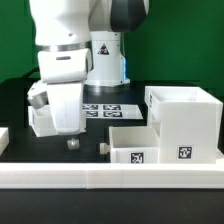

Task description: Assemble drawer

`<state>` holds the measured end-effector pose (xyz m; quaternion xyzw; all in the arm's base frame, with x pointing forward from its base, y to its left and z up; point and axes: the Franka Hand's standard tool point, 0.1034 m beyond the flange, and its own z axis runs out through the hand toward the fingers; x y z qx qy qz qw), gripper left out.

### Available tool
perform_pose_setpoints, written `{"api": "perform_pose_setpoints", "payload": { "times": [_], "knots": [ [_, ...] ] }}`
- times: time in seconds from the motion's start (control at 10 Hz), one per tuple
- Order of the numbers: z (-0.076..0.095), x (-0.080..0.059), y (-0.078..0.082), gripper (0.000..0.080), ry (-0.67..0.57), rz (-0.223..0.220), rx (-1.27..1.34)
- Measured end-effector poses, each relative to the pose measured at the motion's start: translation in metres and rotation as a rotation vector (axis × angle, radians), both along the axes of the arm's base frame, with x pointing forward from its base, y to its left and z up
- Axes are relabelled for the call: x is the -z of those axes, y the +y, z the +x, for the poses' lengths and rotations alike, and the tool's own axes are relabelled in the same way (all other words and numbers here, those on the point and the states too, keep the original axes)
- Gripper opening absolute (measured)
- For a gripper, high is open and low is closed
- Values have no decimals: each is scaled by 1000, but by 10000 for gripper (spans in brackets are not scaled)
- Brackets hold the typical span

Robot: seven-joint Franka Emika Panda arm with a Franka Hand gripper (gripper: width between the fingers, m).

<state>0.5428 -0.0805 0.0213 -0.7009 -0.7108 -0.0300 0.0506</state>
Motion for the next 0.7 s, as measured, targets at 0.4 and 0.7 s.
{"api": "perform_pose_setpoints", "payload": {
  "times": [0.4, 0.7],
  "knots": [
    [-2, 10, 25, 649, 19, 25, 19],
    [1, 7, 43, 649, 19, 31, 30]
  ]
}}
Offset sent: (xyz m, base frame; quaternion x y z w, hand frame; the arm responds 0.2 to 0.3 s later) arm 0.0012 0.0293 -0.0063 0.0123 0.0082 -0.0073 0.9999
